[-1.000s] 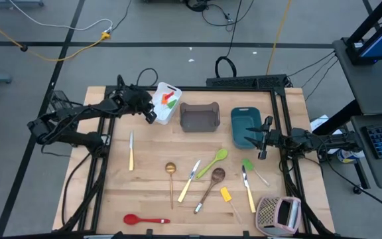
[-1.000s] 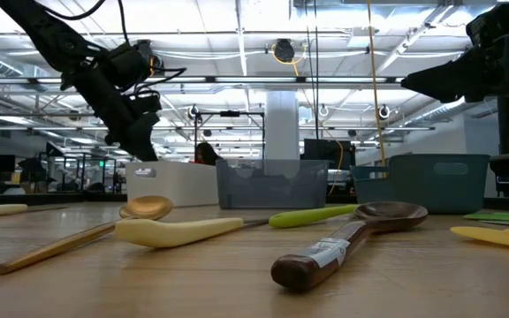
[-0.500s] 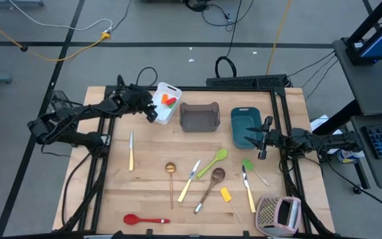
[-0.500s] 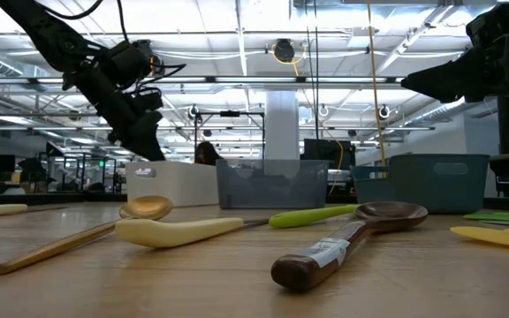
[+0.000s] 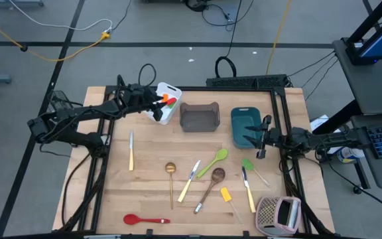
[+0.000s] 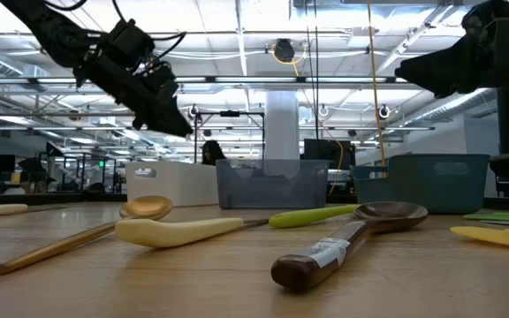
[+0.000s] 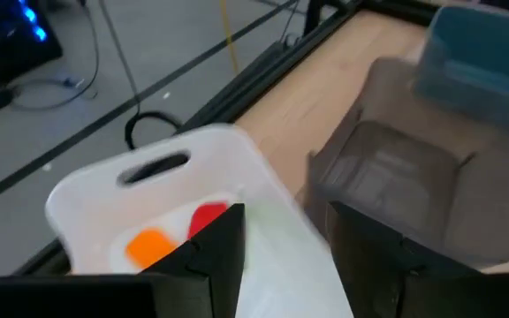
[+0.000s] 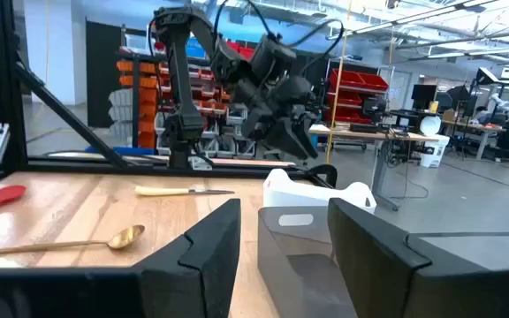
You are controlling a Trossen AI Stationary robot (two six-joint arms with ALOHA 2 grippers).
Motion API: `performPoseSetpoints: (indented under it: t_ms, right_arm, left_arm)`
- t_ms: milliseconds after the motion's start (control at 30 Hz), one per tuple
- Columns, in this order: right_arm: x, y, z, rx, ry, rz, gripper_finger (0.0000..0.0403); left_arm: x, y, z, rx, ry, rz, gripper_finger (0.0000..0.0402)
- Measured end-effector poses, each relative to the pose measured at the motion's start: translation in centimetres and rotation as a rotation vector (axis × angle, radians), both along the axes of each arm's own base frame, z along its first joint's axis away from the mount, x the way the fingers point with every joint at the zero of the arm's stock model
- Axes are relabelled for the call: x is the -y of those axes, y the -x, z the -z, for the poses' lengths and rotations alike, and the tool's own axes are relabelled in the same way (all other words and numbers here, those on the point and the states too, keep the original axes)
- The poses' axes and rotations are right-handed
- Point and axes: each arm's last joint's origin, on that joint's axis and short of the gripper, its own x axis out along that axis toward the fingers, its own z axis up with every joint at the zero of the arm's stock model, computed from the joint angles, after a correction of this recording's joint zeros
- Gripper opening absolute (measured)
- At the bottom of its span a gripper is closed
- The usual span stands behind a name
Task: Pick & Place Kitchen Items
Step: Put the green spatula into the white bin
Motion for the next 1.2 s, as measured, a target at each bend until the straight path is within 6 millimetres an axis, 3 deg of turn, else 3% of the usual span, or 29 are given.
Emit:
performPoseSetpoints:
  t_ms: [100,233,333,467,633,767,967,1200]
  right_arm:
    - [-0.1,-0.8,0.6,-0.106,0.009,0.000,0.0165]
    - [-0.2,-2.6,-2.1,-0.163,-0.009,-0.002,0.0165]
    - [-0.4,-4.4,-3.1,-0.313,-0.060,0.003,0.0165]
    - [-0.6,-6.6,-4.8,-0.475,-0.140,0.019,0.0165]
    - [-1.2,-8.1,-5.2,-0.742,-0.362,-0.017,0.0165]
    - [-1.5,-7.8,-4.7,-0.929,-0.609,-0.016,0.0165]
    - [-2.1,-5.6,-2.8,-1.233,-0.989,0.174,0.0165]
    - [-3.0,-5.5,-1.2,-1.365,-1.052,0.266,0.0165]
  left_arm:
    - [0.2,-0.8,-1.3,0.021,-0.014,0.025,0.0165]
    - [0.6,-1.9,-3.3,0.069,-0.048,0.060,0.0165]
    - [0.9,-2.5,-4.5,0.095,-0.071,0.085,0.0166]
    - [1.2,-2.9,-5.2,0.101,-0.102,0.112,0.0166]
    - [1.3,-3.0,-5.2,0.101,-0.098,0.114,0.0166]
    - [1.3,-2.9,-5.1,0.094,-0.094,0.112,0.0166]
    - [1.3,-2.9,-5.1,0.092,-0.090,0.111,0.0166]
    - [1.3,-2.9,-5.1,0.091,-0.088,0.110,0.0166]
